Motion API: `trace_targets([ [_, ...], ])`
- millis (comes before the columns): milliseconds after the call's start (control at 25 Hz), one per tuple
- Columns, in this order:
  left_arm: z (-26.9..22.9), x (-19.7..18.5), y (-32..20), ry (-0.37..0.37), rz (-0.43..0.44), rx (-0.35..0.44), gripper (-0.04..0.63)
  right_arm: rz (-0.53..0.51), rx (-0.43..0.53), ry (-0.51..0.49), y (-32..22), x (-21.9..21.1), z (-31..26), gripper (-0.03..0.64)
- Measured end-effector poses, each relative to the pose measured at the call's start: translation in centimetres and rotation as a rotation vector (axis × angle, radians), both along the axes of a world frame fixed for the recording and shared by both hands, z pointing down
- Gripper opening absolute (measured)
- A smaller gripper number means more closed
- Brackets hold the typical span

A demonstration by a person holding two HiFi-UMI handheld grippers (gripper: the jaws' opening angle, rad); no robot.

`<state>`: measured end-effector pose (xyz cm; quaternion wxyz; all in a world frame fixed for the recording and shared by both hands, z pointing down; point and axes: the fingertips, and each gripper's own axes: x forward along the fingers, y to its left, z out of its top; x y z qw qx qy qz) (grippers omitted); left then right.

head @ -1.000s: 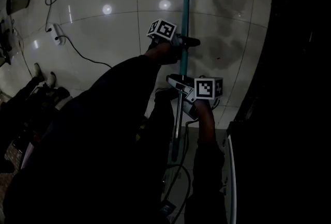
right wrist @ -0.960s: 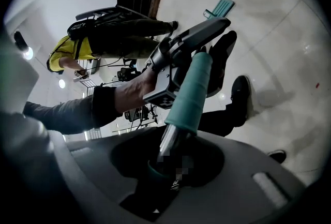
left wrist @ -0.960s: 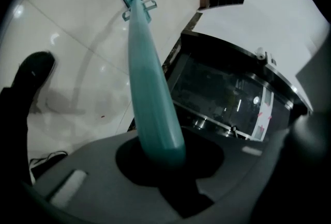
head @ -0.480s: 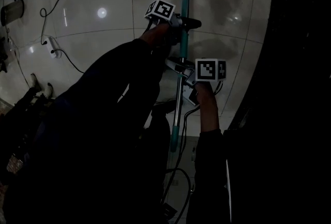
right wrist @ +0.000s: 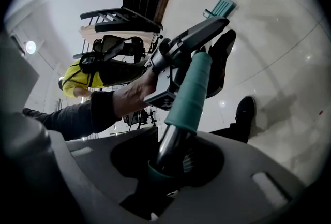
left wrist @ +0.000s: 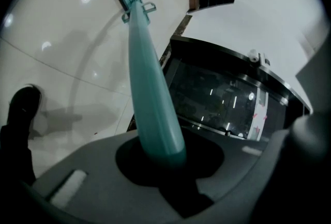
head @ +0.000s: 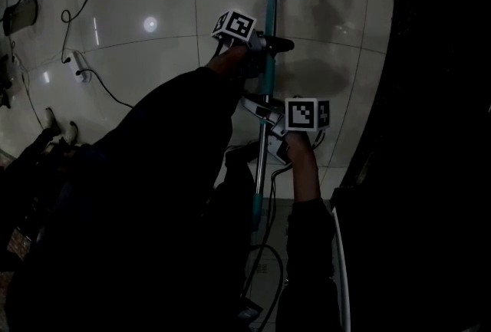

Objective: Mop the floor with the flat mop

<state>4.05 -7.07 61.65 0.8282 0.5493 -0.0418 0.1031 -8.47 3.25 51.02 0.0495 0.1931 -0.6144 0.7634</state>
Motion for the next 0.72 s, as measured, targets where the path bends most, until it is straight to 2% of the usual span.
trace_targets([
  [160, -2.1, -0.3, 7.0, 0.000, 0.015, 0.004, 0.098, -0.012, -0.001, -0.001, 7.3, -0.1, -1.8, 0.124],
  [440, -5.0, -0.7, 22.3, -0.006, 0.024, -0.006, 0.097, -0.051, -0.015, 0.001, 22.9, -0.2, -4.8, 0.124],
  [720, -4.7, -1.7, 36.5, -0.040, 0.042, -0.069, 0.097, -0.084, -0.053, -0.018, 36.2, -0.7, -5.4, 0.128],
])
